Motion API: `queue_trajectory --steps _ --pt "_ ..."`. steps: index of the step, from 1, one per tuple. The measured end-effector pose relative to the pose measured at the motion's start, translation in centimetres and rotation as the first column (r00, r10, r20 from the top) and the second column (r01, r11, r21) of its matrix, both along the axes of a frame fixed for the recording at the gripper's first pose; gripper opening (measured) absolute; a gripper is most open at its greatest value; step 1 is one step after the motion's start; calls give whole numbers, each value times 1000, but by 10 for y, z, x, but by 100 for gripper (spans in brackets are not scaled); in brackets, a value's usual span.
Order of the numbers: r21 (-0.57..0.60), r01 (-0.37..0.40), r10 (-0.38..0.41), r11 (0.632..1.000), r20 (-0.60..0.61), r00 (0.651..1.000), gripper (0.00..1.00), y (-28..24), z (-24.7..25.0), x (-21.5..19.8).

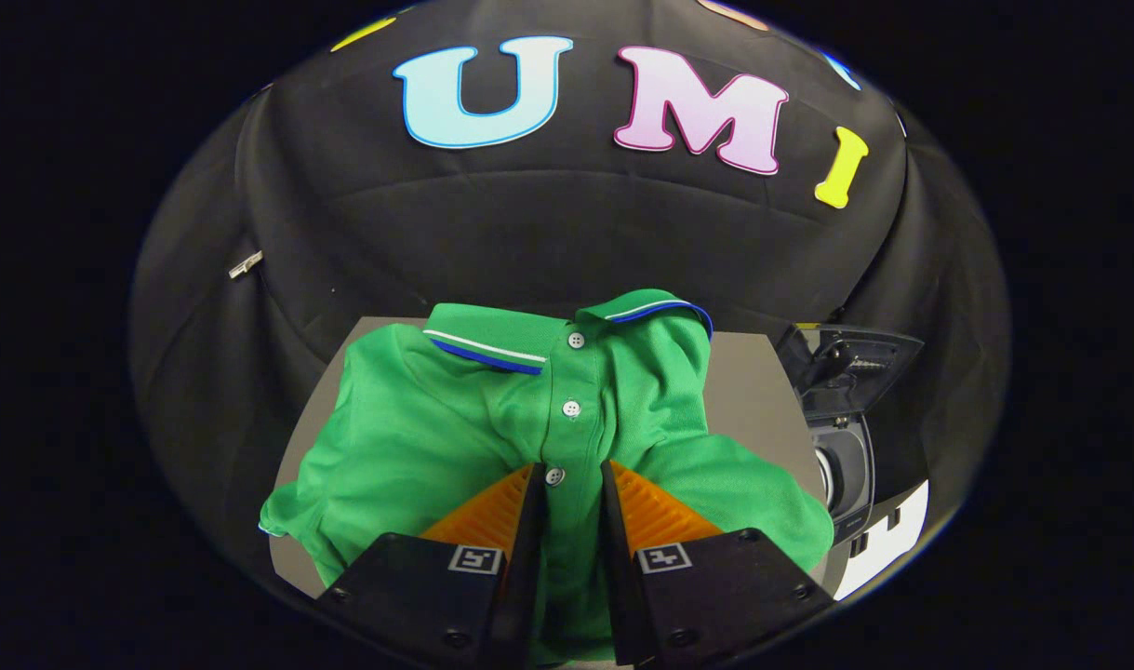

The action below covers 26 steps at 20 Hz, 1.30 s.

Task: Put the clothes into the washing machine and then close the washing machine lid.

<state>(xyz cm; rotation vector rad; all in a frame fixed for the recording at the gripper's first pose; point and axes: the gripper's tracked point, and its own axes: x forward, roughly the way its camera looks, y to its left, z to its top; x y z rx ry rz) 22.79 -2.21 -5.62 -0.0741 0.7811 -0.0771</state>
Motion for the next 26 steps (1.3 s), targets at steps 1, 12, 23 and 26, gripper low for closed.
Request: queue_trajectory --steps 1,12,23,26 --pt "2 1 -1 1000 -6 1000 38 0 0 0" --pt "10 -31 29 999 136 990 7 -2 30 -12" --pt "-38 71 -55 997 316 947 7 -74 109 -40" --pt "-50 96 -75 994 333 940 7 -111 123 -45"
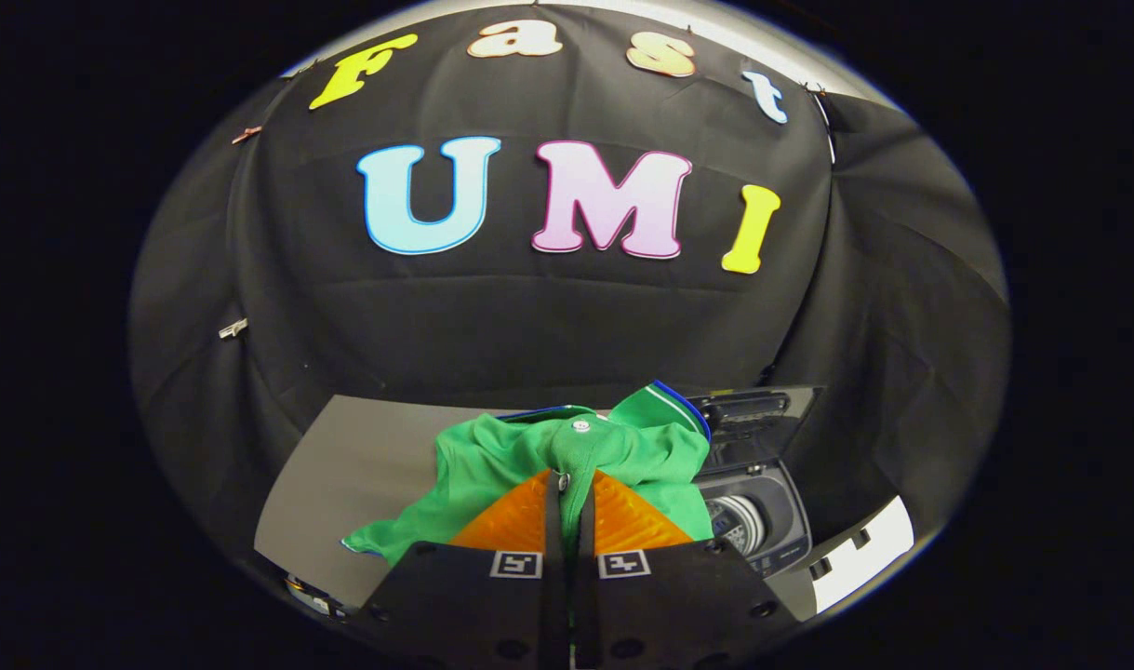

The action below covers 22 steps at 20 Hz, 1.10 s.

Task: Put the clothes into the washing machine and then close the washing machine lid.

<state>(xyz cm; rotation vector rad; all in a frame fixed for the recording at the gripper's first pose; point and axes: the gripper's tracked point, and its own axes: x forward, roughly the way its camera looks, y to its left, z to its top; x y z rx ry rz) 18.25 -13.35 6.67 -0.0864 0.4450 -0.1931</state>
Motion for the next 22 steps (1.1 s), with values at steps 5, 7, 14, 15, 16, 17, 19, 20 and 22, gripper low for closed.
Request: queue_trajectory --steps 5,7,14,15,16,17,19,20,22 --pt "-7 40 -40 999 4 999 7 -76 10 -2" --pt "-11 51 -51 999 4 999 7 -105 11 -1" --pt "-8 101 -101 995 -6 995 7 -196 3 9" --pt "-7 112 -112 994 -14 994 7 -209 -3 11" --pt "-9 119 -119 993 -28 993 7 -221 -12 12" --pt "-10 124 -124 992 -41 991 7 -230 -21 13" --pt "1 136 -135 991 -73 988 7 -248 -46 17" --pt "5 146 -145 989 -87 986 7 -255 -60 18" --pt "12 162 -159 987 -124 979 7 -269 -89 21"
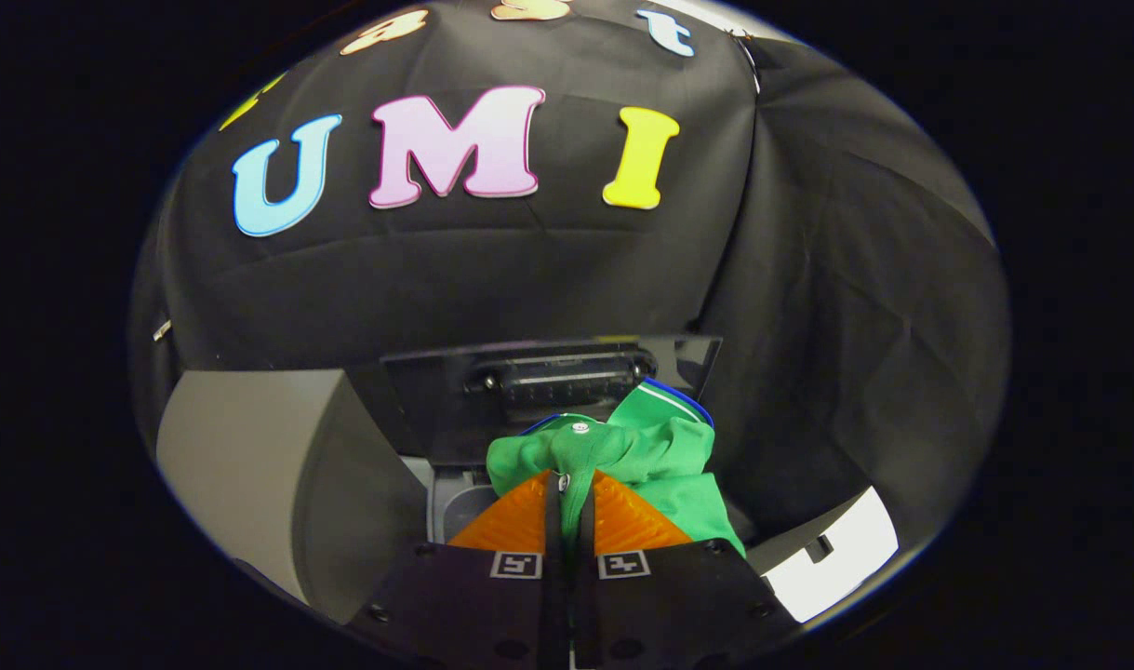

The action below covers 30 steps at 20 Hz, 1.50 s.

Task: Put the clothes into the washing machine and then close the washing machine lid.

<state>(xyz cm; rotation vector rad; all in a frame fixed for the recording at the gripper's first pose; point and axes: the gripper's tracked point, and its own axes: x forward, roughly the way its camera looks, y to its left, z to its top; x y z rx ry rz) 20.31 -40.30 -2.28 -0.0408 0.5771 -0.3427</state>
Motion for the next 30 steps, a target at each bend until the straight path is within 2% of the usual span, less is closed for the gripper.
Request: queue_trajectory --steps 7,14,23,27,30 --pt "86 50 -39 995 -119 992 7 -34 -101 13" --pt "148 95 -50 984 -281 959 7 -56 -199 21" --pt "208 104 -1 973 -444 896 7 -52 -288 18" --pt "215 50 65 975 -493 868 7 -48 -311 11" --pt "239 52 75 970 -492 868 7 -45 -316 13"
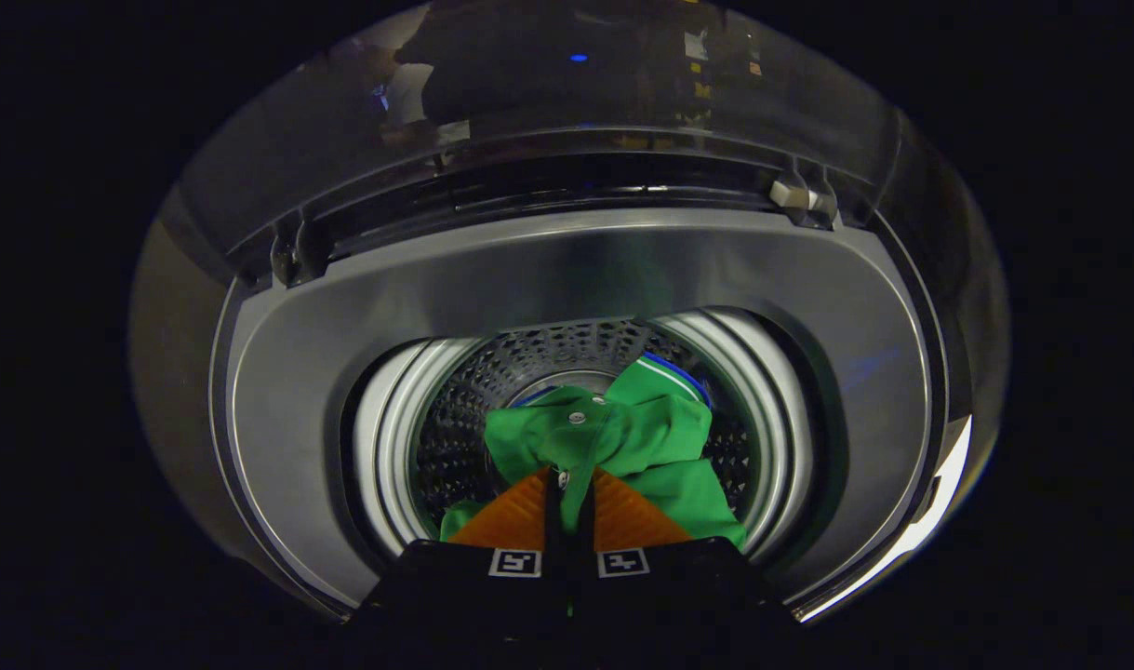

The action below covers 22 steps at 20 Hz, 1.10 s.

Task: Put the clothes into the washing machine and then close the washing machine lid.

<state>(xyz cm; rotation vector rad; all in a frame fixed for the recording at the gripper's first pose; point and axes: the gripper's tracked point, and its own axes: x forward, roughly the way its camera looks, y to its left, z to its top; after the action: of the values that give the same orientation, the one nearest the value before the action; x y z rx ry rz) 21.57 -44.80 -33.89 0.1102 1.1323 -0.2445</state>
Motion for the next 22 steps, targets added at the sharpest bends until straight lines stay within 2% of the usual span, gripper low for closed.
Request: queue_trajectory --steps 1,3,5,8,12,15,18,22 --pt "8 -4 4 1000 -1 1000 7 1 -2 1" --pt "-15 -23 23 1000 -13 1000 14 -3 -3 -3" --pt "-52 -16 14 999 -24 1000 48 -11 -4 -5" --pt "-12 -8 8 1000 -30 1000 99 -3 -6 -9" --pt "-31 -16 16 999 -13 1000 99 -3 2 -12" --pt "-38 -5 6 999 40 999 99 -4 27 -10" --pt "-62 1 8 998 152 988 98 -4 74 0" --pt "-139 -23 61 990 276 959 98 -6 151 19"
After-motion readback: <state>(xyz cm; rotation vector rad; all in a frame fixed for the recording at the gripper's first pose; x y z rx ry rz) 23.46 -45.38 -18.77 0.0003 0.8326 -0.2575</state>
